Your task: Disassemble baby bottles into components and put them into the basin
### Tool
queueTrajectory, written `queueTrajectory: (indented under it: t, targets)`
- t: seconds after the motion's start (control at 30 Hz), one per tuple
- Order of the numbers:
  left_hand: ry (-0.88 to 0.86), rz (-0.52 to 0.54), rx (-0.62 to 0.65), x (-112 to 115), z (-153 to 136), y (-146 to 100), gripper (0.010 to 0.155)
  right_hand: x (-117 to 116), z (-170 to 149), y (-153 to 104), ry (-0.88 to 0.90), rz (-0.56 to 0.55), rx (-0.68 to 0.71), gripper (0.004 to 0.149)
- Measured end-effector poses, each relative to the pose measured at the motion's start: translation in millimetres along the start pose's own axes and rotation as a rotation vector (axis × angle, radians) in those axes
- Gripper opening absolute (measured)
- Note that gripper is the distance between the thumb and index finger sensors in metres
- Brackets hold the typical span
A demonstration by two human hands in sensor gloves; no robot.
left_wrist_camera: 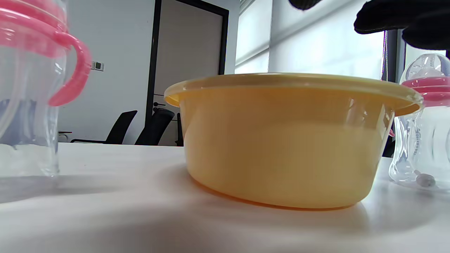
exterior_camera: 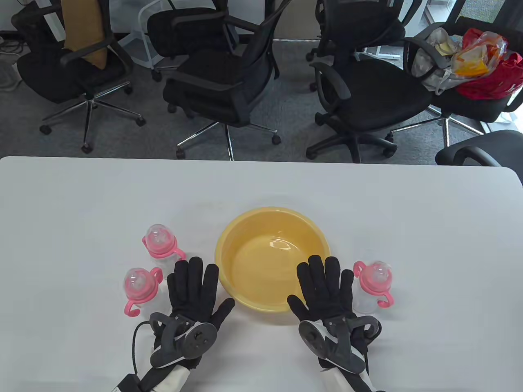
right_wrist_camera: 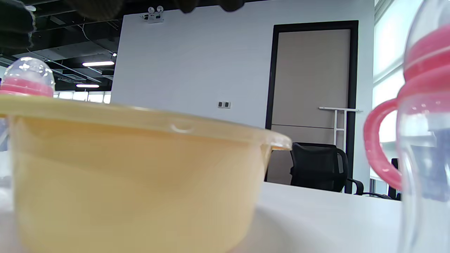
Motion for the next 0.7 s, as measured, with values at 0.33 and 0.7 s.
queueTrajectory:
  t: [0.33,0.7]
  targets:
    - [-0.004,-0.001,-0.004,-0.1,-0.2,-0.1,0.082,-0.5,1.7,-0.2,-0.003,0.01,0.005,0.072]
    - [-0.007,-0.001,-0.005,-0.4,-0.3,0.4,0.082,12.5,-13.3,3.6,0.012,-0.041,-0.056,0.072]
Point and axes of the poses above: the tracker on the back of each hand, its own z axis roughly to the thumb side, its own y axis roughly from the wrist to the fingertips, x = y × z, the point moved 4 cm from there along y, roughly from the wrist to the fingertips, and after that the axes turned 10 degrees about -x, right-handed, at the moved point
